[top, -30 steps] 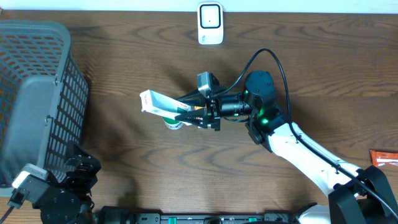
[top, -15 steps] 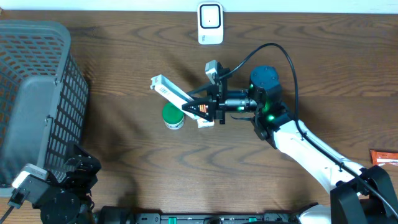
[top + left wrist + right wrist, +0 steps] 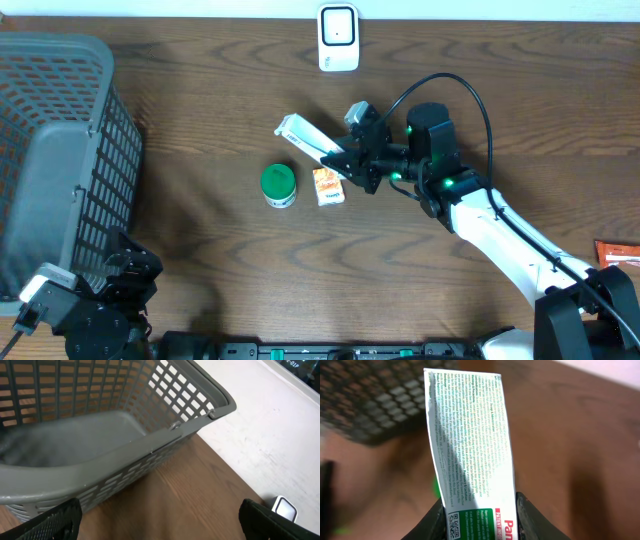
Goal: Scan the item barcode
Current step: 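Hold the Panadol box barcode against the scanner face, then carry the Panadol box to the right side and release it, then reach the right gripper toward the small orange box, then close the right gripper on the small orange box and lift it, then carry the orange box up to the white barcode scanner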
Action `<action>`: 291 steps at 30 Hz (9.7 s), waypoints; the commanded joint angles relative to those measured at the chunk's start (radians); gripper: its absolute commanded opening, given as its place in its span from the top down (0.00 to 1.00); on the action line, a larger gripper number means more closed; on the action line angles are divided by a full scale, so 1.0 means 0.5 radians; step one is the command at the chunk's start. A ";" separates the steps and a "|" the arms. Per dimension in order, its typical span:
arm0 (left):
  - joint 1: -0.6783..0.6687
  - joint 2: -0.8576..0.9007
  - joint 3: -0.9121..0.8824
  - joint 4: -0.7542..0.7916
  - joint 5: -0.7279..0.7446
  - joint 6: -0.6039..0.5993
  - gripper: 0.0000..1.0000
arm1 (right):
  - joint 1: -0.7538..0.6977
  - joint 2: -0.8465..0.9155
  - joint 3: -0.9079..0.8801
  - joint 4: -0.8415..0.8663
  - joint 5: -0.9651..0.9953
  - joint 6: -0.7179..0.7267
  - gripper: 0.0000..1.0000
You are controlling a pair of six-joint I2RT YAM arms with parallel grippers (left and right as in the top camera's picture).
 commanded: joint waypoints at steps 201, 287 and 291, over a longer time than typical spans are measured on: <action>0.007 -0.005 -0.003 0.002 -0.012 -0.002 0.02 | 0.332 1.320 1.474 -2.203 1.099 -2.153 0.01; 0.007 -0.005 -0.003 0.002 -0.012 -0.002 0.02 | 0.277 1.326 1.489 -2.266 0.486 1.147 0.99; 0.007 -0.005 -0.003 0.002 -0.011 -0.002 0.02 | 0.262 1.315 1.547 -2.267 0.292 1.147 0.99</action>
